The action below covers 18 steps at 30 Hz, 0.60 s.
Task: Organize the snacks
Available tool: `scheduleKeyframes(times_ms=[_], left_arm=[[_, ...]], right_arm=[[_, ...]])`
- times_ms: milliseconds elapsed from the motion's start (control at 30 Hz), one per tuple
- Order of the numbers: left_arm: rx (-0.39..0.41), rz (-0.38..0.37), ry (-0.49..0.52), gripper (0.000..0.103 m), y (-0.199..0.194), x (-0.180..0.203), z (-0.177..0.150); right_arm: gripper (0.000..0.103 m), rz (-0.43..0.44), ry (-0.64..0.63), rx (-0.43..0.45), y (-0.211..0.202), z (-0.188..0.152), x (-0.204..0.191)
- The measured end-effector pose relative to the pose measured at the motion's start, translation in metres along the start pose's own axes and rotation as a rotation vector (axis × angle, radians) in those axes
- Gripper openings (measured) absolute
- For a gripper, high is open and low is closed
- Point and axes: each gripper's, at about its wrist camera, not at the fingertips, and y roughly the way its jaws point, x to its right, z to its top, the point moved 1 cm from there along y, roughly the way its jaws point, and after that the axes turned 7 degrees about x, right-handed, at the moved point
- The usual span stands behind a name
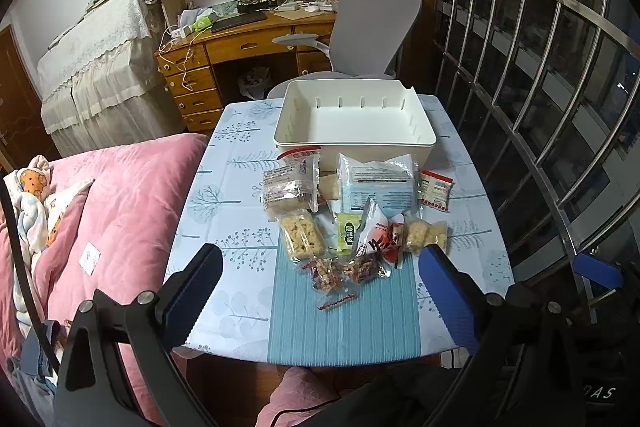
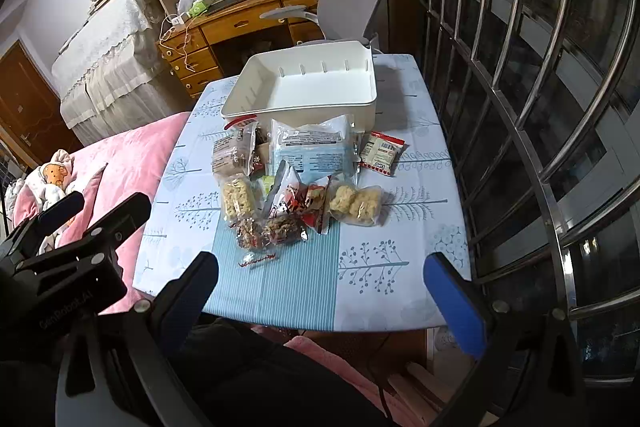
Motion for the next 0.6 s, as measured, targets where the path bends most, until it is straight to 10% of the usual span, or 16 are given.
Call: scheduleKeyframes(times_ms=[600], left_arm=[[-0.008,0.009,-0.027,0.098,-0.010,0.011,-0.007]], right_arm=[[0.103,0.019,-0.017,0.038,-0.010,-0.001,0.010]])
